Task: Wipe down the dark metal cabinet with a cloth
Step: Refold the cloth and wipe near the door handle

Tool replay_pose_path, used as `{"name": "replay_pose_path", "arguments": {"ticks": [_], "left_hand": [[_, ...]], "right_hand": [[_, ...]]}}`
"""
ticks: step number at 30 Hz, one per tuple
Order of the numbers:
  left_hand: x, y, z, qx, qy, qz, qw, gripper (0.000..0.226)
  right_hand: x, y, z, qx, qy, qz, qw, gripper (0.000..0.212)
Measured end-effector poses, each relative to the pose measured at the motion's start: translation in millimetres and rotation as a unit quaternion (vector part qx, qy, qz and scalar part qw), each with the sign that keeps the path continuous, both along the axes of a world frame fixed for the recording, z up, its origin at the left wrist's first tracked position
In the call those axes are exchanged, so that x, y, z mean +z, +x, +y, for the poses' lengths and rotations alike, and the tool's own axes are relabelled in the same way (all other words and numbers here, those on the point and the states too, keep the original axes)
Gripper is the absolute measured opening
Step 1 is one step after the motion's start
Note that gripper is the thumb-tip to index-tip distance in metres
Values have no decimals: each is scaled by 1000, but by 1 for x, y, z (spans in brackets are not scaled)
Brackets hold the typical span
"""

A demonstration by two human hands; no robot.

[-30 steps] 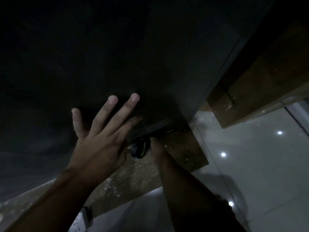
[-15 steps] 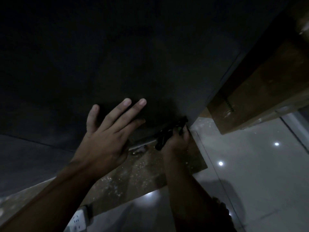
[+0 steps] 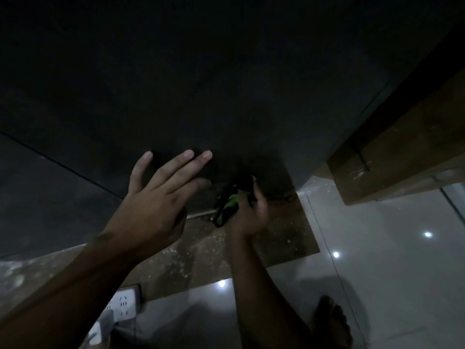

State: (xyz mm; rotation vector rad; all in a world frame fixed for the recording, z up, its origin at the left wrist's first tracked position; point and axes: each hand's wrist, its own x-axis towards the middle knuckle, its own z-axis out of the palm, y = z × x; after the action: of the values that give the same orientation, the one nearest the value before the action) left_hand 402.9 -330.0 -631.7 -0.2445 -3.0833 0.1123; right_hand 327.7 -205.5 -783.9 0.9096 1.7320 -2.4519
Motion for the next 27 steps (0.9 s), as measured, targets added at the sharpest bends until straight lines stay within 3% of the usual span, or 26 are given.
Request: {"name": "replay_pose_path", "arguments": {"ticks": [4,8,14,22,24,27], "left_hand": [[-2,22,-8,45,34,-1,998,59],[8,38,-24,72,43,5,996,63],[21,28,-25,83,81,41,992,66],[22,18,-31,54,73,72,993,71],[21,20,-33,50,78,63,994,72],[21,25,-40,35,76,56,995,67]], "right_hand": [[8,-22,21,-54,-4,1,999,39],[12,1,2,36,60,40,997,35],[-2,33,-30,97,54,66,992,26],[2,23,-30,17,-97,6,995,34],[-3,32,-39,11,-65,-1,998,35],[-11,48,-50,112,29,73,991,25]]}}
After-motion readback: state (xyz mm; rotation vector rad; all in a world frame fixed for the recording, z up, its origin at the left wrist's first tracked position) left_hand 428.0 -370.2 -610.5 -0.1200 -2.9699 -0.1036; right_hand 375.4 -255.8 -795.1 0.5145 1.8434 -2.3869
